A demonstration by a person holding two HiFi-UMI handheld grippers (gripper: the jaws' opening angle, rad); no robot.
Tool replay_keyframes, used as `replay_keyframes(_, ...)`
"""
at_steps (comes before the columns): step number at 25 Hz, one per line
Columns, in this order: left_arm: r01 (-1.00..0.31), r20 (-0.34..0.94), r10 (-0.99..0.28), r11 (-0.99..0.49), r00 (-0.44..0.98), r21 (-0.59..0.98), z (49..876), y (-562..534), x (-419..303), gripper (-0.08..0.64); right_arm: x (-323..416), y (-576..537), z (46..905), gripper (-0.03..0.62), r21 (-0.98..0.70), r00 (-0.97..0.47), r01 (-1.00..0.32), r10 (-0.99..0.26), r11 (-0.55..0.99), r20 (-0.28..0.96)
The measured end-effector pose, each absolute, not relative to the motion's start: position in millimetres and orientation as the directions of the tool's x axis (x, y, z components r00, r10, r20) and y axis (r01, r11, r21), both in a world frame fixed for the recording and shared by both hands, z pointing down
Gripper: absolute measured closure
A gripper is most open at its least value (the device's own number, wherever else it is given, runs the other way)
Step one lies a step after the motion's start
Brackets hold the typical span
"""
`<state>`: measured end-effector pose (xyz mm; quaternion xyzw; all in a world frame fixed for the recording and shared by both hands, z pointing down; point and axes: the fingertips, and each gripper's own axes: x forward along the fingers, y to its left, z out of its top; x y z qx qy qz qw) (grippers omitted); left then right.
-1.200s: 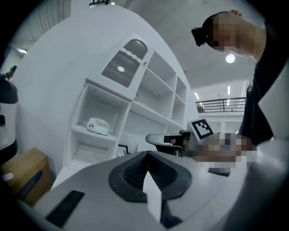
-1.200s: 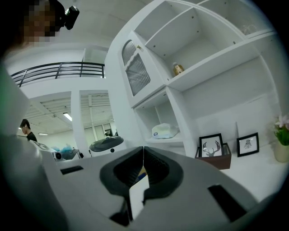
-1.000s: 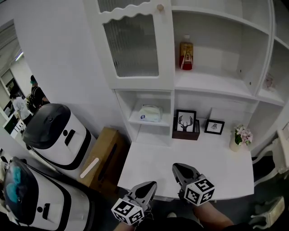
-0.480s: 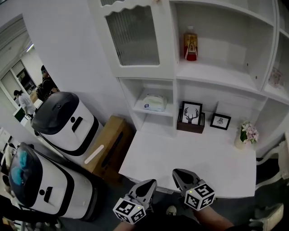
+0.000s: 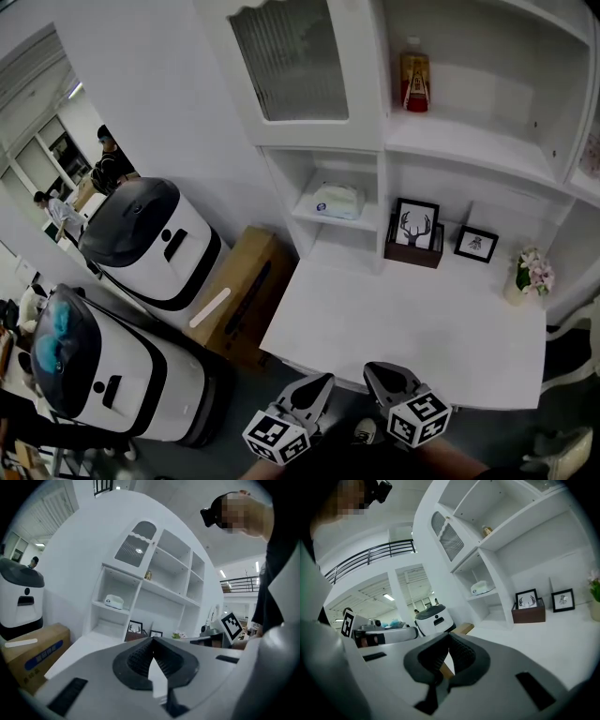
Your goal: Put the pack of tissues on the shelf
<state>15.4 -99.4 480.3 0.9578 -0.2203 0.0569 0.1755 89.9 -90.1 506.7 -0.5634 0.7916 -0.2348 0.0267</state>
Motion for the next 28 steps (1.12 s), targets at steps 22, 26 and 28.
replay_keyframes(22, -0.333, 0.135, -0.305, -0.879, 0.943, 0.340, 475.8, -103.9, -74.3, 0.557, 10.1, -86.1, 494.3, 0.588, -0.338, -0.241, -0.929, -0.940, 0.152, 0.240)
replay_keyframes(26, -0.304, 0.122, -0.279, -0.889, 0.952, 0.342, 473.7, -105.1, -95.8, 0.557, -5.4, -82.5, 493.5, 0.589, -0.327, -0.197, -0.939, -0.949, 0.110, 0.247)
replay_keyframes(28, -0.293, 0.113, -0.270, -0.893, 0.956, 0.342, 472.8, -106.6, -106.8, 0.557, -12.2, -79.4, 492.7, 0.589, -0.323, -0.171, -0.943, -0.954, 0.086, 0.247)
